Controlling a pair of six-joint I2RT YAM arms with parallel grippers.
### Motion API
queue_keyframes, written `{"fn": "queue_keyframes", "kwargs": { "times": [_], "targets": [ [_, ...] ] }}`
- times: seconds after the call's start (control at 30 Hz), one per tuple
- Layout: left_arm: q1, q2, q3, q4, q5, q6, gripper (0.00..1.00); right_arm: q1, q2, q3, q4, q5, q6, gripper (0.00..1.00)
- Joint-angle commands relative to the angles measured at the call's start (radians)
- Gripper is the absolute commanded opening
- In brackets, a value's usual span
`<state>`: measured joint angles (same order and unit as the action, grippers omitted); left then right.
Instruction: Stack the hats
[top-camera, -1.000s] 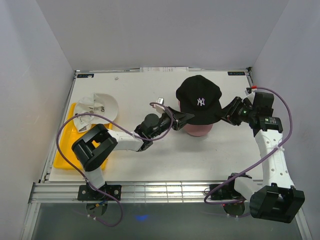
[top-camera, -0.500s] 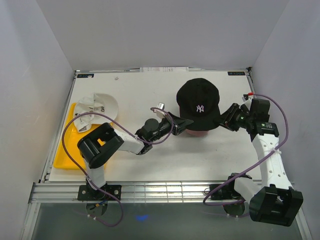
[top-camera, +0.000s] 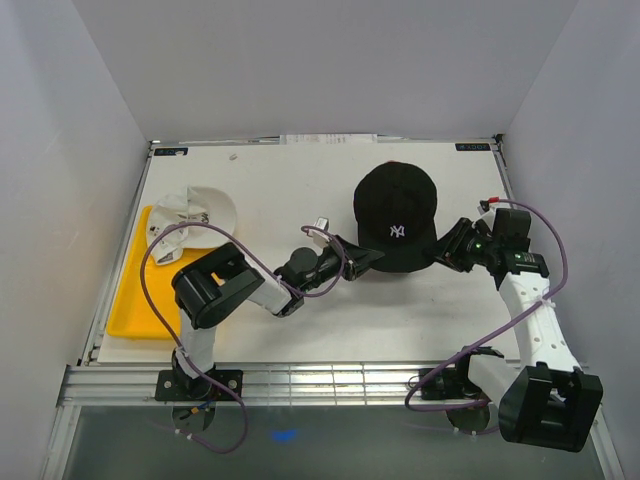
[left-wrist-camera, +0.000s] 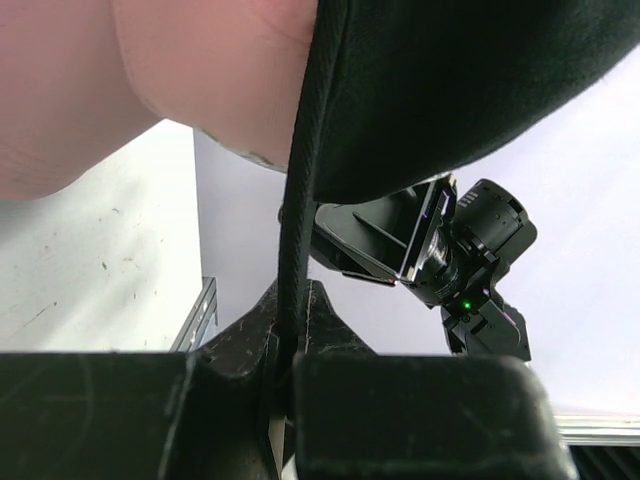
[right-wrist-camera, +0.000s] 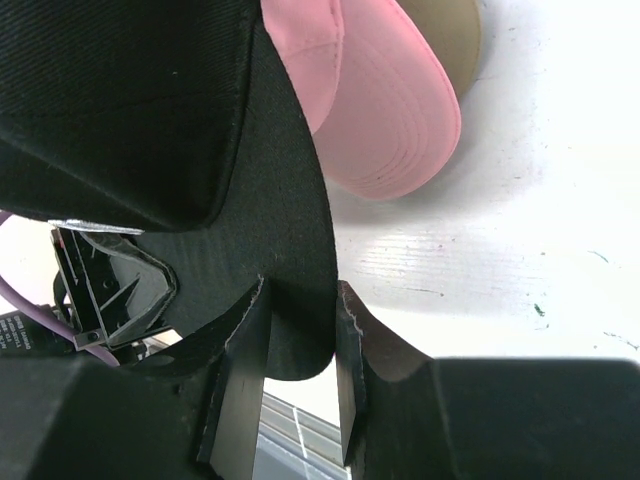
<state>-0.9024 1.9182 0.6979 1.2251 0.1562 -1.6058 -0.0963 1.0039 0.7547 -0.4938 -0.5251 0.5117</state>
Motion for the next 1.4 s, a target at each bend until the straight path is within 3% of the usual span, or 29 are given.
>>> {"fn": "queue_keyframes", "kwargs": {
  "times": [0.0,0.37,1.07,1.2,1.37],
  "targets": [
    [-0.073,0.036,-0.029,-0.035,0.204,-0.014,0.00,0.024,0.027,-0.038,0.075,0.037,-0.055,0.24],
    [-0.072,0.088,-0.031,-0.045,0.187,-0.042,0.00,0.024,0.067,-0.104,0.124,0.048,-0.056,0.24],
    [-0.072,0.140,0.066,-0.292,0.195,-0.078,0.00,0.023,0.144,-0.135,0.162,0.089,-0.085,0.23],
    [-0.072,0.130,0.055,-0.305,0.189,-0.080,0.06,0.023,0.153,-0.143,0.172,0.089,-0.090,0.23],
    [-0.070,0.099,0.042,-0.338,0.166,-0.065,0.27,0.023,0.164,-0.160,0.185,0.091,-0.091,0.23]
  ]
}}
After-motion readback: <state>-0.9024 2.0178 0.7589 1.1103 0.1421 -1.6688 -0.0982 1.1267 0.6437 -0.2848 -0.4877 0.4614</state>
